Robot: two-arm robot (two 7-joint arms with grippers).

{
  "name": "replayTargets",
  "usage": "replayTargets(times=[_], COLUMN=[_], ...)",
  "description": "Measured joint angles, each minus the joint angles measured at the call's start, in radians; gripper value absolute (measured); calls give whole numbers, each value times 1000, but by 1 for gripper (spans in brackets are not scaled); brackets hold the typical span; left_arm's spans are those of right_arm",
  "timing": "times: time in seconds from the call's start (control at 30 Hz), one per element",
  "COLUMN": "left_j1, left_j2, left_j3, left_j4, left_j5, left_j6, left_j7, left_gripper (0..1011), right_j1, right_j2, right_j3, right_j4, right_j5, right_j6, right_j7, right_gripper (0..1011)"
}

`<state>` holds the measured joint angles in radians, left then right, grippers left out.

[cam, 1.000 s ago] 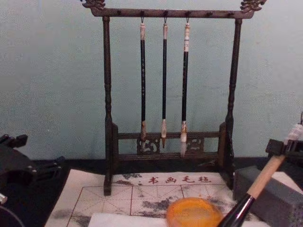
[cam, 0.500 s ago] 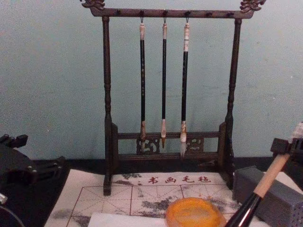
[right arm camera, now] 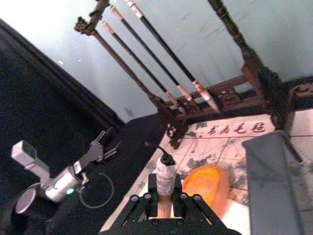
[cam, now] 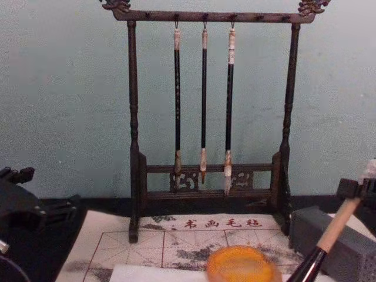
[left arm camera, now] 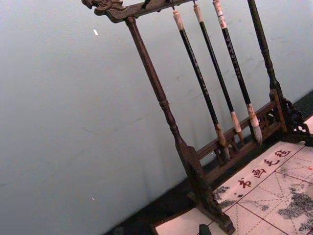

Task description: Pick up the brush from the inkstone, write on the paper, then place the brush back to its original position.

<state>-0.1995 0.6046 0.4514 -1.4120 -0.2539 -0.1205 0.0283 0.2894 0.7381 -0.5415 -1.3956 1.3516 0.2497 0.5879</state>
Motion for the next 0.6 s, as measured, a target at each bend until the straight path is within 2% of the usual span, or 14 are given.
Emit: replayTargets(times=[0.23, 0.6], left_j1=[0, 0], left_j2=[0, 0], left_j3=[0, 0], left_j4=[0, 0], left_j5=[0, 0], left_j6=[0, 0], left_j7=[0, 0], left_gripper=[1001, 1001], right_j1=[-26, -44], right_j2=[-26, -47], right_j3=[-4, 21], right_j4=[10, 22], right_j5=[-39, -60], right_j6=[-64, -80], right_j7=[-43, -66], right_gripper=[177, 178])
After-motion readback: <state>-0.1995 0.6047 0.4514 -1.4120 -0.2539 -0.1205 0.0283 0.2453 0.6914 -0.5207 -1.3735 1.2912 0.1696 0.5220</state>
